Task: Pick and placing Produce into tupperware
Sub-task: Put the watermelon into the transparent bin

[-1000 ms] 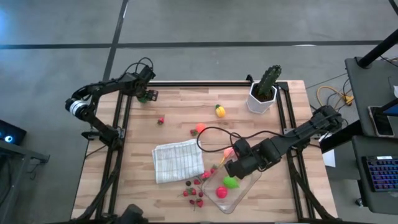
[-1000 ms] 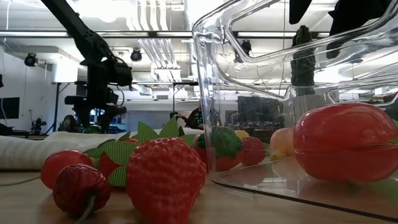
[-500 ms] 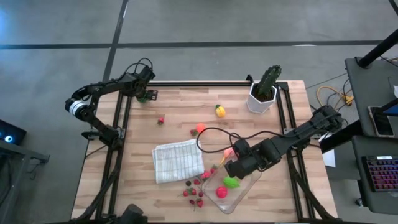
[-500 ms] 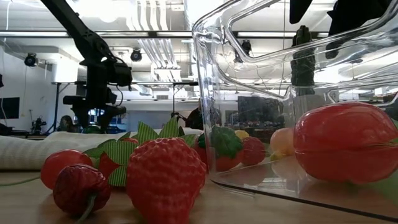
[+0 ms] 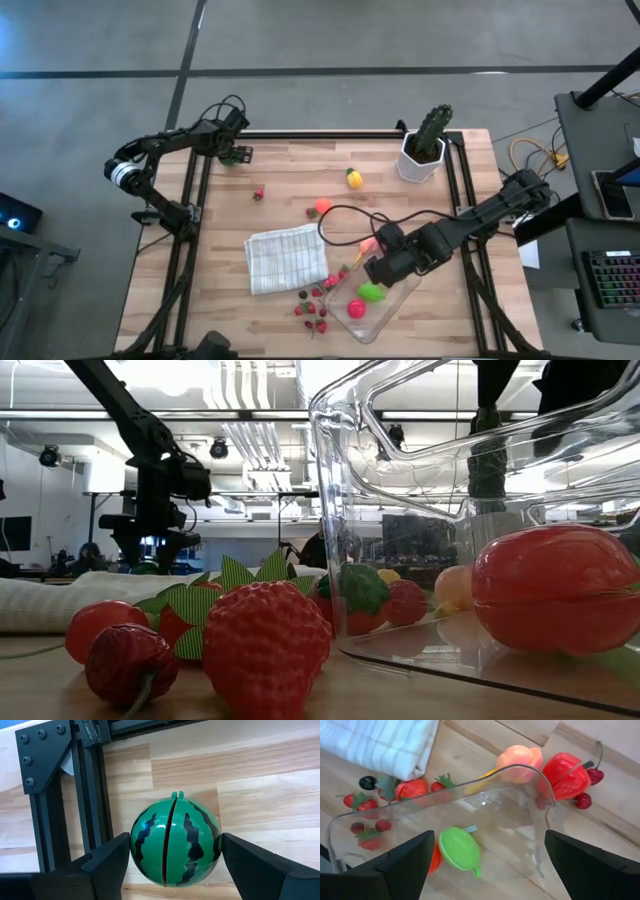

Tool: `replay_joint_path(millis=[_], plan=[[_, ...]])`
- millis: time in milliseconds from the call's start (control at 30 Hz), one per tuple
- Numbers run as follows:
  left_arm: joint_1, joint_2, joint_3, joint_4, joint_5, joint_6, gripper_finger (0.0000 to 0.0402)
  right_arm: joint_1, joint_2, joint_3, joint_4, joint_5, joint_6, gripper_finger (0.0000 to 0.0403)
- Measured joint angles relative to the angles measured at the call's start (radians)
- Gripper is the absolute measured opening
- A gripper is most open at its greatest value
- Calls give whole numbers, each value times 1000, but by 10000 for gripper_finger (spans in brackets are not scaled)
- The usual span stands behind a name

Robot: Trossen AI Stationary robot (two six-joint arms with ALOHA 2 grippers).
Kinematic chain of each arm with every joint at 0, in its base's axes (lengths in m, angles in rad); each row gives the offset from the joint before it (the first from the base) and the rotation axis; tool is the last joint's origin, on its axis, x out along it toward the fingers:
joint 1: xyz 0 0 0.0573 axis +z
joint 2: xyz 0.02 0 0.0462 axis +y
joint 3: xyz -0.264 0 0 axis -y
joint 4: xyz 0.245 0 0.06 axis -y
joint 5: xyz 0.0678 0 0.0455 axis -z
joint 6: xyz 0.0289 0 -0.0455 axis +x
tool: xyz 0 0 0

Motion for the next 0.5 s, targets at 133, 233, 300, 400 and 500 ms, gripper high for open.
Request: replay_joint_path(millis=[133, 233, 300, 400, 500], plan=[[-1, 0, -4, 10, -12, -8, 288, 0, -6, 0, -11, 0, -3, 370], [-14, 0, -13, 29, -51, -33, 288, 1, -6, 0, -21, 0, -4, 370], [-33, 2, -23, 44, -110, -50, 288, 5, -6, 0, -23, 3, -7, 370], [-57, 16, -31, 55, -201, -68, 288, 9, -6, -8, -27, 10, -11, 370], [-59, 16, -25, 57, -193, -76, 288, 11, -6, -11, -36, 20, -11, 370]])
